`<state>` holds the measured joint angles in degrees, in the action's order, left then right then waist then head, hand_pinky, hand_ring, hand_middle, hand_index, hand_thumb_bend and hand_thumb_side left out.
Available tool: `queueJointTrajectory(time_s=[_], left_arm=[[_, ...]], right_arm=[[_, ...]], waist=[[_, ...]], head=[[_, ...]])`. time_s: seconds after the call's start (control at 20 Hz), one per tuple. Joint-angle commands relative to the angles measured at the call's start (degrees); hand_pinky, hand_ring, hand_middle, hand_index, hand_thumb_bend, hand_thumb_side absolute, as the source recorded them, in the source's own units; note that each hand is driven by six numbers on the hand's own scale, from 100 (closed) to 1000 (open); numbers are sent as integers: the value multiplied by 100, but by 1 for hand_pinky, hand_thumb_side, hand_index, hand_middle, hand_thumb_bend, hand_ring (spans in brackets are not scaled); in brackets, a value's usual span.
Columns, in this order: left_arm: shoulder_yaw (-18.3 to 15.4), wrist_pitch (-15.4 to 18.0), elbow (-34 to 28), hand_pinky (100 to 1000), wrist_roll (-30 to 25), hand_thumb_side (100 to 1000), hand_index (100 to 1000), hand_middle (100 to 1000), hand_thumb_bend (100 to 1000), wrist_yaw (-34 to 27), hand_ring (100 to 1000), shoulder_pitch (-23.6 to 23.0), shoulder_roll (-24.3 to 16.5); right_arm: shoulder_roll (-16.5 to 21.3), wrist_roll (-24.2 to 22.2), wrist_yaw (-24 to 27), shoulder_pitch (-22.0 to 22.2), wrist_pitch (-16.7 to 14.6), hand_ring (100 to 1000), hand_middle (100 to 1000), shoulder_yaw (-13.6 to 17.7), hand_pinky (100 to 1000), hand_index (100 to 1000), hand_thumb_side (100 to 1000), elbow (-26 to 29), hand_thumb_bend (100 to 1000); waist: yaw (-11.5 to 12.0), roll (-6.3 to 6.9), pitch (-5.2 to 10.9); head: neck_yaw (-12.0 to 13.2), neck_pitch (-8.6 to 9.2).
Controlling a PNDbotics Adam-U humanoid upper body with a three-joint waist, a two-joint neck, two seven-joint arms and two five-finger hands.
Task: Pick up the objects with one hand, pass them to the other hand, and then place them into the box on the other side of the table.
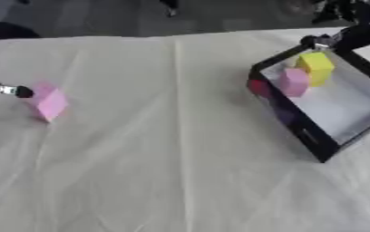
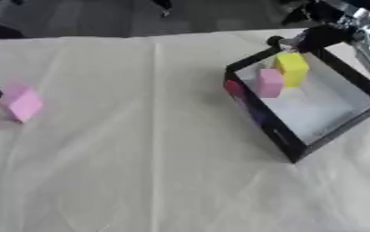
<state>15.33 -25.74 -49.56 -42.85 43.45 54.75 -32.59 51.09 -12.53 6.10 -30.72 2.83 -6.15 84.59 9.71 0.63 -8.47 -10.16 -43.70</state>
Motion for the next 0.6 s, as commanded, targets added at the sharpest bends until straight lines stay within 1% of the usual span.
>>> queueJointTrajectory(time_s=[0.05,0.3,0.5,0.6], left_arm=[[-182,-52,238,910,-3,577,799,744,926,232,853,205,19],[-297,28,465,913,-53,578,807,748,927,154,855,248,102],[-375,58,525,913,-70,604,808,744,927,18,852,284,140],[-399,45,522,915,-39,599,811,747,930,-41,855,311,151]], right_arm=[[115,-24,-48,-85,-13,720,872,46,864,859,129,43,455],[78,-36,-74,-90,-9,719,870,38,865,858,132,30,458],[53,-37,-100,-96,-17,720,869,35,865,857,133,28,457],[44,-35,-115,-95,-23,720,869,35,865,856,134,28,457]], waist=[[-17,61,100],[-39,60,62],[-64,43,22],[-78,33,0]], head=[[39,36],[54,63],[68,106],[78,127]])
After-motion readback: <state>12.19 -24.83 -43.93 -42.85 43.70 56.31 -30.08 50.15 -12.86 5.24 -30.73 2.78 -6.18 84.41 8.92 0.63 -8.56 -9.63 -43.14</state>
